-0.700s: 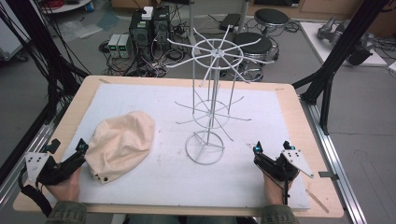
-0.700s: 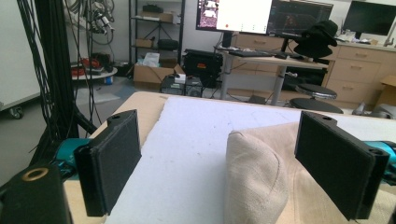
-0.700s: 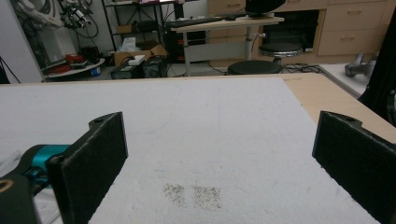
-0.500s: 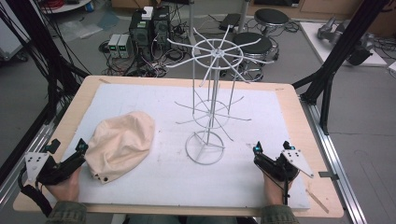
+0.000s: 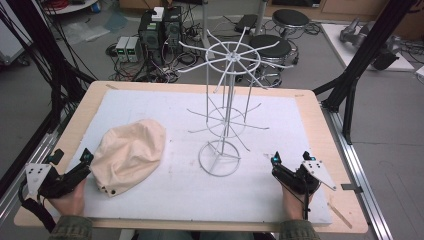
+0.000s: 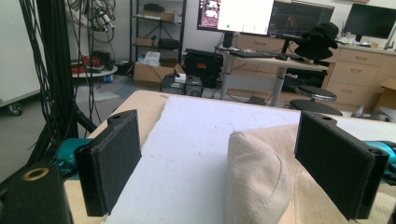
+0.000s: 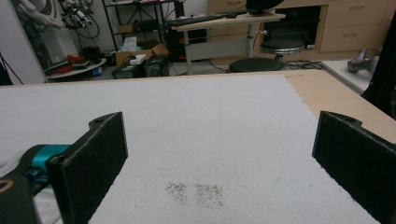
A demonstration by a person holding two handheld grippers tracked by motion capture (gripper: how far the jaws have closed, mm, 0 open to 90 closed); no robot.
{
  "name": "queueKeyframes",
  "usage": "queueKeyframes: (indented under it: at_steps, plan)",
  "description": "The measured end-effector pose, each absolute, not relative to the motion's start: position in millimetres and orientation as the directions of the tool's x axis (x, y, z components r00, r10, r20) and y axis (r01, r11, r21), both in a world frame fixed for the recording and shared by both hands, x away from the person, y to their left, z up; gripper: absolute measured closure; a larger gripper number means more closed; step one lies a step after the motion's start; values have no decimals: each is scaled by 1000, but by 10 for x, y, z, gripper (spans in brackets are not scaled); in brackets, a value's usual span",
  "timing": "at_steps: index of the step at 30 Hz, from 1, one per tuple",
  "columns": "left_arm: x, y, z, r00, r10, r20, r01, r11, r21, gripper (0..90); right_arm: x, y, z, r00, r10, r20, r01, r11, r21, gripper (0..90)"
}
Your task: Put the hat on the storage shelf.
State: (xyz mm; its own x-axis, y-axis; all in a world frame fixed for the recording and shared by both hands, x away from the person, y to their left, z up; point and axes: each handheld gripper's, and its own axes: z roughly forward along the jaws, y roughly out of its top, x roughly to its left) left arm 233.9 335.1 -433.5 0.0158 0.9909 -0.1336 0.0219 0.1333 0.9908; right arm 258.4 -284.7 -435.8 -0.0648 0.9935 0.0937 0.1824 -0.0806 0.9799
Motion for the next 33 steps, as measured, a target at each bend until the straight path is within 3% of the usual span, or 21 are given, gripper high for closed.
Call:
queueKeyframes:
  at_steps: [33]
  plan:
    - [2358, 3196, -3972, 118, 987, -114, -99, 126, 987, 200, 2591, -2837, -4362, -63, 992, 108, 194, -94, 976, 21]
